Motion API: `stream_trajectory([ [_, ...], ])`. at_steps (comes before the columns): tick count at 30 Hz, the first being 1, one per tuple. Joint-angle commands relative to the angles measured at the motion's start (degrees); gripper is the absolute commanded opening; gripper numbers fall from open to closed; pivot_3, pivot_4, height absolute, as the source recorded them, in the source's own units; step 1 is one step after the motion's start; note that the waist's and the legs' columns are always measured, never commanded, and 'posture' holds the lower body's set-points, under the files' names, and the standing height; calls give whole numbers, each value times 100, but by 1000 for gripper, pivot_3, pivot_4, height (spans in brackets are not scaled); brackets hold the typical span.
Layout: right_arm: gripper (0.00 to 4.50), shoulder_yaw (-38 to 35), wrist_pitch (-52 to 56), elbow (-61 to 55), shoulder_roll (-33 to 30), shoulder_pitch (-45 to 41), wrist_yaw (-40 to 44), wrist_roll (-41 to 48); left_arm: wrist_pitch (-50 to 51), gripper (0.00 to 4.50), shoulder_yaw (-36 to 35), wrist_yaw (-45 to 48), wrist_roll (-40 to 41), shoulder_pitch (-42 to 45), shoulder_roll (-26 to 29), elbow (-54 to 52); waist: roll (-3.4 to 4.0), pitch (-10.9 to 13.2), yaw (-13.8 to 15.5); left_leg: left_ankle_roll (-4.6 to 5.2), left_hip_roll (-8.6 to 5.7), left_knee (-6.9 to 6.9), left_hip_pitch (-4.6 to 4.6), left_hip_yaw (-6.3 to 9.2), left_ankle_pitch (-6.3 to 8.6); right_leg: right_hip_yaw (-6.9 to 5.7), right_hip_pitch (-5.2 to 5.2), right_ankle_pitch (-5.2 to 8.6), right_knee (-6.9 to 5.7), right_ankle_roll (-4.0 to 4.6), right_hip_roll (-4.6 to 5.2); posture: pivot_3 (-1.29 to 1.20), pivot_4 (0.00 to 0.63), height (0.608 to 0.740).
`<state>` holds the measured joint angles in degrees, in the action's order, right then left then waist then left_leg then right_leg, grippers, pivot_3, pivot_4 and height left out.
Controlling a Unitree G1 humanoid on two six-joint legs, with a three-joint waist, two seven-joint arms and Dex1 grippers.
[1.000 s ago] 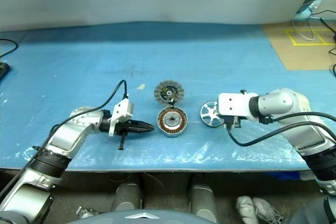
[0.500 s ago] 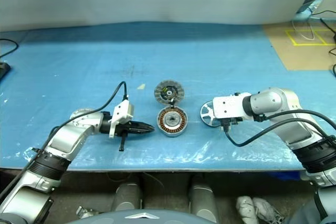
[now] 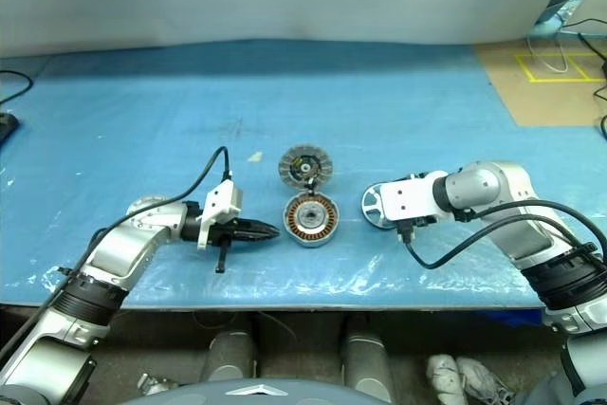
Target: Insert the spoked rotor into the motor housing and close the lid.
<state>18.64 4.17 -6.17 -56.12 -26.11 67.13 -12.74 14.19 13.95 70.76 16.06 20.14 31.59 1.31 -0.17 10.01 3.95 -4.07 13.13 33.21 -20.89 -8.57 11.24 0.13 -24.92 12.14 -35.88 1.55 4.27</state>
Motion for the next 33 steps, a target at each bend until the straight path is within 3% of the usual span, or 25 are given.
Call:
stream_trajectory([
  [1, 2762, -70, -113, 82, 52, -64, -59, -89, -20, 0, -1, -10, 10, 34, 4, -146, 0, 0, 0, 0, 0, 0, 0, 0, 0, 0, 0, 0, 0, 0, 0, 0, 150, 740],
  [10, 2762, 39, -216, 219, 210, 67, 38, -183, 15, 0, 8, -27, 6, 29, 17, -203, 0, 0, 0, 1, 0, 0, 1, 0, 0, -1, 0, 0, 1, 0, 0, 0, 150, 740],
  [14, 1646, 34, -288, 215, 222, 110, 84, -173, 88, 0, 13, -57, 31, -1, 24, -318, -3, -2, -4, 1, 2, 0, 3, 0, 0, -1, 5, 0, 0, 0, -1, 0, 150, 740],
  [18, 1627, -57, -158, 261, 241, 91, 40, -166, 117, 0, 0, -68, 34, -12, 34, -346, -3, -2, -4, 1, 2, 0, 7, 0, 1, 0, 7, 0, -1, 0, -1, 0, 150, 740],
  [27, 1627, -1043, 1422, -13, 685, 247, -214, 891, -43, 0, -91, -3, 29, -41, 96, -183, -2, -2, 2, 2, 0, 1, 8, 0, 0, 0, 7, 0, -1, 1, 0, 0, 150, 740],
  [30, 1627, -1519, 2334, -633, 895, 373, -227, 1613, -147, 0, -136, 48, 34, -59, 166, -104, 1, -3, 3, 2, 1, 0, 4, 0, 0, 0, 4, 0, -1, 1, -1, 0, 150, 740],
  [33, 1627, -1550, 3086, -1724, 998, 565, -208, 2221, -221, 0, -247, 5, 77, 3, 170, 12, 4, -5, 13, 1, 5, -3, 6, 0, 0, -3, 3, 0, 1, 2, -4, 0, 150, 740],
])
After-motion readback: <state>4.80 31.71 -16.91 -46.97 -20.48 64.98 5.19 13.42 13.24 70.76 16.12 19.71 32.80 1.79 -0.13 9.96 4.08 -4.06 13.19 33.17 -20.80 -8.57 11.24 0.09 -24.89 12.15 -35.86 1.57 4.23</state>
